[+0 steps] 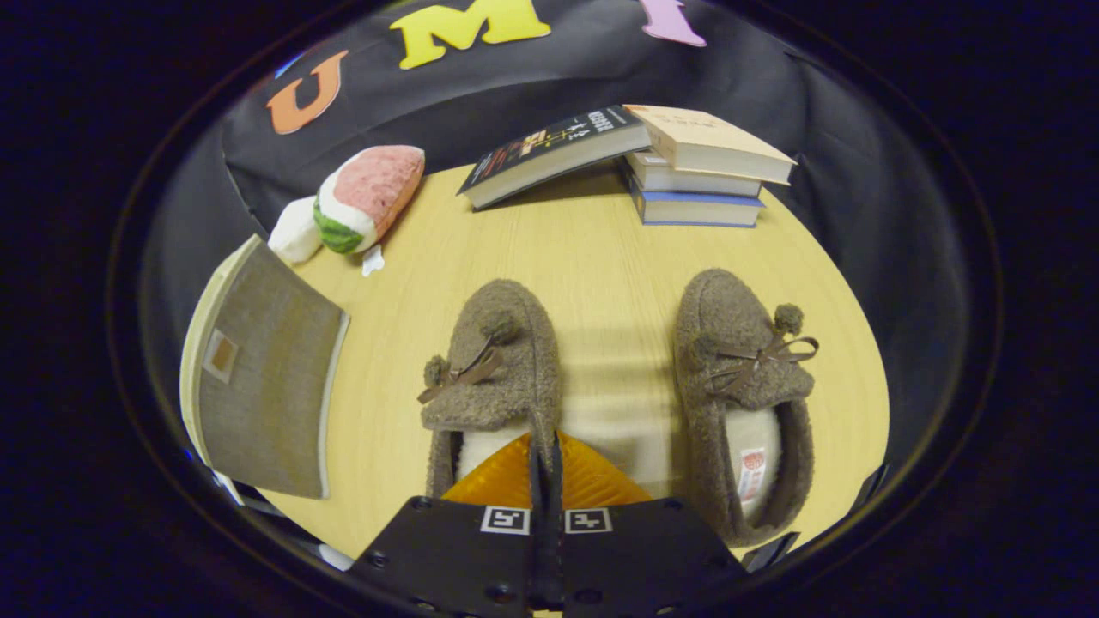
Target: Open the storage box then place both shoes into the box .Put the left shoe in first, then the right shoe, with the right side of both shoes facing outward in a uniform manner.
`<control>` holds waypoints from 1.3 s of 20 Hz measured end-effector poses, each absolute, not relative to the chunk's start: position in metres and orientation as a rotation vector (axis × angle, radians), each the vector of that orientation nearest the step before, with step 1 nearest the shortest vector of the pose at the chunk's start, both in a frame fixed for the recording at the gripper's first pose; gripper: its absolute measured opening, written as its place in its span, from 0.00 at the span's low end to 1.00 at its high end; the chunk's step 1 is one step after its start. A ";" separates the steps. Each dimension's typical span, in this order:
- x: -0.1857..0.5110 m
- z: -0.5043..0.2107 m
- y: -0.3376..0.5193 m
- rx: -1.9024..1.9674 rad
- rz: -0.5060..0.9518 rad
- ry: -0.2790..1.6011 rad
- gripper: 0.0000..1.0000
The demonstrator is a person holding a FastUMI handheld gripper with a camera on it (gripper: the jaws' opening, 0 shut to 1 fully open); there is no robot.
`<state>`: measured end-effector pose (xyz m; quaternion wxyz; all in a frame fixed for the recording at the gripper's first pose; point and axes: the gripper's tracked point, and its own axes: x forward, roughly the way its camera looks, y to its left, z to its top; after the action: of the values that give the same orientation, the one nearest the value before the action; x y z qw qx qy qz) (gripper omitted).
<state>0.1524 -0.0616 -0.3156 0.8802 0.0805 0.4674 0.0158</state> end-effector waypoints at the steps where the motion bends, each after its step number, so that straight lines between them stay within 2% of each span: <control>1: 0.152 -0.309 -0.060 0.187 0.034 0.968 0.00; 9: 0.145 -0.223 -0.017 0.349 0.056 0.871 0.00; 16: 0.149 -0.114 0.078 0.408 0.104 0.747 0.00; 26: 0.133 -0.122 0.251 0.442 0.122 0.810 0.00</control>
<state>0.1332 0.2511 -0.1224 0.8936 0.2131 0.3906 0.0588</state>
